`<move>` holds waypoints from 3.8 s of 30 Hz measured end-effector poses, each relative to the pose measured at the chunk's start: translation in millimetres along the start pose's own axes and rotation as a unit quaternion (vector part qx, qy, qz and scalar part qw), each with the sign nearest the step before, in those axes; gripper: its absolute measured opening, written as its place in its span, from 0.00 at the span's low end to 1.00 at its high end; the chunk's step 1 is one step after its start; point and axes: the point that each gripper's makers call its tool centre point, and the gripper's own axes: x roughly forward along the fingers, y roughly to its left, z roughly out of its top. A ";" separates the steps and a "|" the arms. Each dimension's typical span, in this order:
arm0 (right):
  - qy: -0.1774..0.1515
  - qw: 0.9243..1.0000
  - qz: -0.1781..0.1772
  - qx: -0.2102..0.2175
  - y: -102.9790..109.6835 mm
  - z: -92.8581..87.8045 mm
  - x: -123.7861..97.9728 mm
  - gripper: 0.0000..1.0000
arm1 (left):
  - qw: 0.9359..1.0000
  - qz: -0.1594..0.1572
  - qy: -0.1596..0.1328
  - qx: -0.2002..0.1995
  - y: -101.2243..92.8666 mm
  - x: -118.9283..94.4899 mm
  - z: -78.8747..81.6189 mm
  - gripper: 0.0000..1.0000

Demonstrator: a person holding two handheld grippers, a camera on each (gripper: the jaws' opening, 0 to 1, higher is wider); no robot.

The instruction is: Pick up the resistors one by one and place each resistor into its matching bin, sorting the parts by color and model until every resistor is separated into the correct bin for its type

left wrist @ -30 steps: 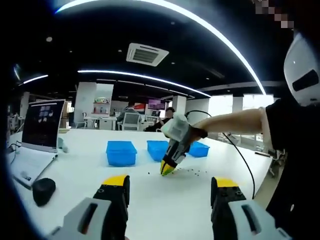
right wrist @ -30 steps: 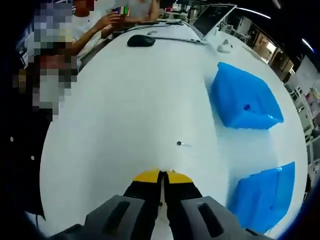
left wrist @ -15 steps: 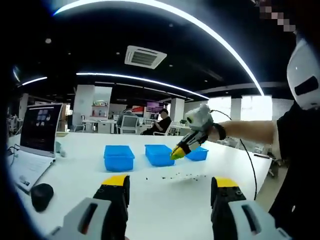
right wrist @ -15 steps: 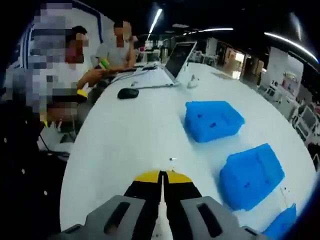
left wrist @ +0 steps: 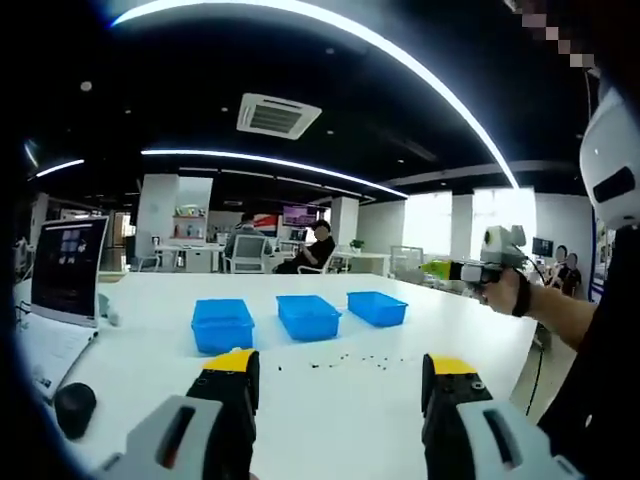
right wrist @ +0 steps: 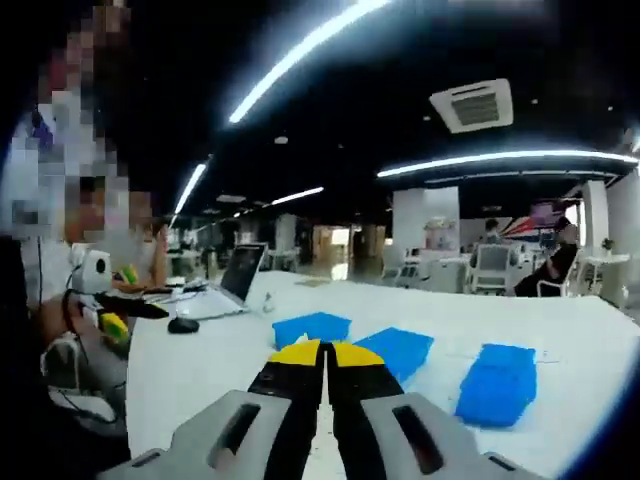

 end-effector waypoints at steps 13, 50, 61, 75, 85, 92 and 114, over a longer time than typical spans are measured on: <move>-0.036 0.999 -0.009 -0.022 -3.5 27.0 63.8 0.05 | 1.000 0.003 -0.001 0.004 -8.2 -7.3 3.9 0.67; 0.073 0.997 -0.015 -0.032 -49.8 -23.8 219.4 0.36 | 0.999 0.033 -0.005 0.006 0.4 -26.8 6.8 0.67; 0.044 0.998 0.017 -0.041 -28.3 0.2 133.8 0.36 | 1.000 0.024 -0.004 0.008 -0.9 -20.2 6.2 0.67; -0.021 0.999 0.012 -0.028 16.3 -4.6 -5.8 0.35 | 1.000 0.002 0.002 0.009 -8.7 -5.1 4.5 0.67; -0.028 0.999 0.015 -0.031 29.8 -2.7 -18.1 0.34 | 1.000 -0.005 0.002 0.006 -12.0 -5.0 3.4 0.67; 0.015 0.988 0.114 -0.108 44.4 -0.4 16.2 0.33 | 1.000 0.001 0.002 0.005 -7.7 -12.6 0.9 0.67; 0.226 0.772 0.445 -0.394 107.0 -90.3 161.4 0.33 | 0.999 0.034 0.005 -0.011 17.3 -33.0 -11.6 0.67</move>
